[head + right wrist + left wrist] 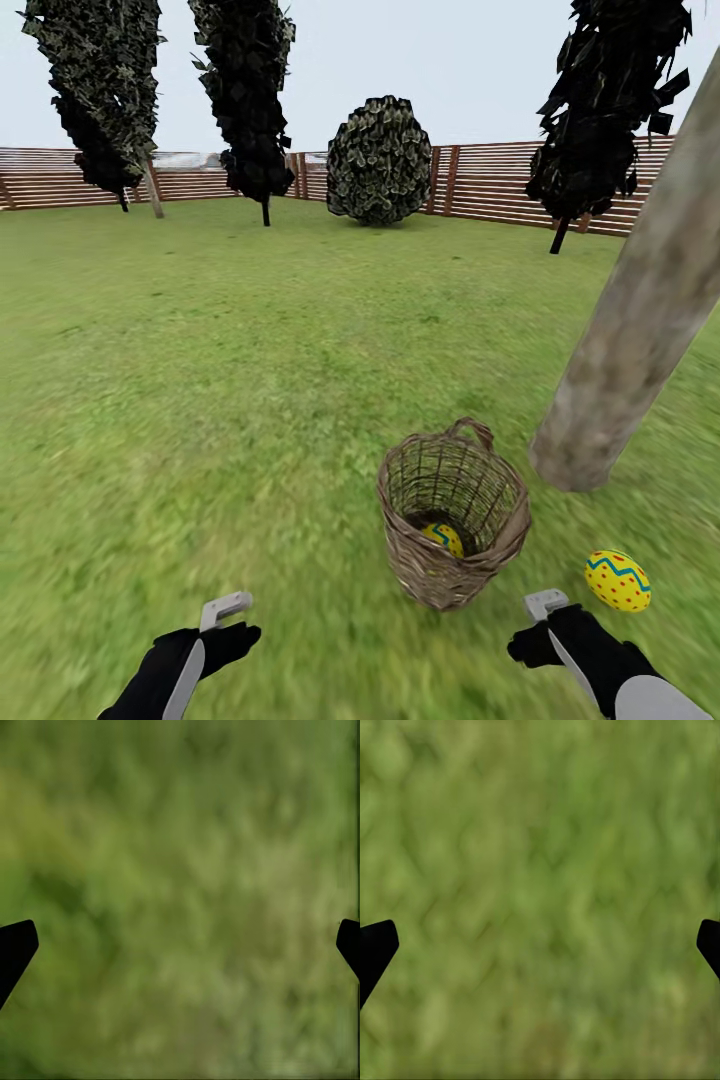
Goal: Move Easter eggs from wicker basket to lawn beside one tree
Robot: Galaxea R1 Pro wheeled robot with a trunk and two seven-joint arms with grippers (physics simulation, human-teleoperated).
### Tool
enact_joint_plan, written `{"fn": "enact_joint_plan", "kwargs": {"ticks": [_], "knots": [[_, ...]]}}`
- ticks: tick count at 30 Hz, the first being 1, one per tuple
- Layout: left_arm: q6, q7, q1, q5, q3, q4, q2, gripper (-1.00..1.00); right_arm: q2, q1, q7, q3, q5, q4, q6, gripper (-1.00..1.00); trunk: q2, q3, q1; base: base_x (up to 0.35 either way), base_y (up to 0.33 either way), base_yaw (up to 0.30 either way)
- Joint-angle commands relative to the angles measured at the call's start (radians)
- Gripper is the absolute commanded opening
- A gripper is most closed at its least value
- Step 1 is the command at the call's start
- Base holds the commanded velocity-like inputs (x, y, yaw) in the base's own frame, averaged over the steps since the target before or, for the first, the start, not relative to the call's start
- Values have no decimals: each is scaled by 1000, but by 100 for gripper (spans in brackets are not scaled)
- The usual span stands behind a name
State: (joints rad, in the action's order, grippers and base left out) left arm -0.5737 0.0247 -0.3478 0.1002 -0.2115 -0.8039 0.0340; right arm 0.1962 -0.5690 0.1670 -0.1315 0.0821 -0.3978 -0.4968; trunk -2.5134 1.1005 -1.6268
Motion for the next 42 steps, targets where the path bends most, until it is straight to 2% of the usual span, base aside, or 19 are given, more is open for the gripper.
{"fn": "enact_joint_plan", "kwargs": {"ticks": [1, 7, 8, 10, 11, 13, 14, 17, 22, 28, 33, 37, 42], "knots": [[-6, 2, 0, 6, -5, -1, 1, 100, 2, 0, 7, -2, 9, -2, -5, 100, 0, 1, 0, 1, 3, 0], [3, 3, 0, 7, -6, -13, -7, 100, 6, 0, 7, -2, 8, -4, -5, 100, 0, 1, 0, 0, 0, 0], [49, 4, 0, 8, -7, -57, -41, 100, 7, 0, 7, -2, 8, -5, -5, 100, 0, 1, 0, 0, 0, 0], [112, 4, 0, 21, -9, -126, -81, 100, 8, 0, 8, -2, 8, -5, -5, 100, 0, 1, 0, 0, 0, 0], [135, 4, 0, 52, -14, -181, -97, 100, 9, 0, 9, -2, 8, -6, -5, 100, 0, 1, 0, 0, 0, 0], [153, 0, 0, 104, -20, -228, -106, 100, 9, 0, 8, -2, 8, -7, -5, 100, 0, 1, 0, 0, 0, 0], [162, -4, 0, 128, -22, -243, -108, 100, 9, 0, 8, -2, 8, -7, -5, 100, 0, 1, 0, 0, 0, 0], [180, -10, 0, 151, -28, -254, -111, 100, 8, 0, 8, -2, 8, -7, -6, 100, 0, 1, 0, 0, 0, 0], [178, -9, 0, 159, -37, -258, -115, 100, 7, 0, 8, -2, 8, -8, -6, 100, 0, 1, 0, 0, 0, 0], [129, -12, 0, 167, -52, -271, -109, 100, 8, 0, 8, -2, 8, -8, -6, 100, 0, 1, 0, 0, 0, 0], [136, -4, 0, 171, -56, -329, -115, 100, 8, 0, 8, -2, 8, -8, -6, 100, 0, 1, 0, 0, 0, 0], [190, 3, 0, 179, -76, -331, -113, 100, 10, 0, 8, -1, 8, -9, -6, 100, 0, 1, 0, 0, 0, 0], [240, 0, 0, 174, -71, -324, -109, 100, 11, 0, 8, 0, 8, -9, -6, 100, 0, 1, 0, 0, 0, 0]]}}
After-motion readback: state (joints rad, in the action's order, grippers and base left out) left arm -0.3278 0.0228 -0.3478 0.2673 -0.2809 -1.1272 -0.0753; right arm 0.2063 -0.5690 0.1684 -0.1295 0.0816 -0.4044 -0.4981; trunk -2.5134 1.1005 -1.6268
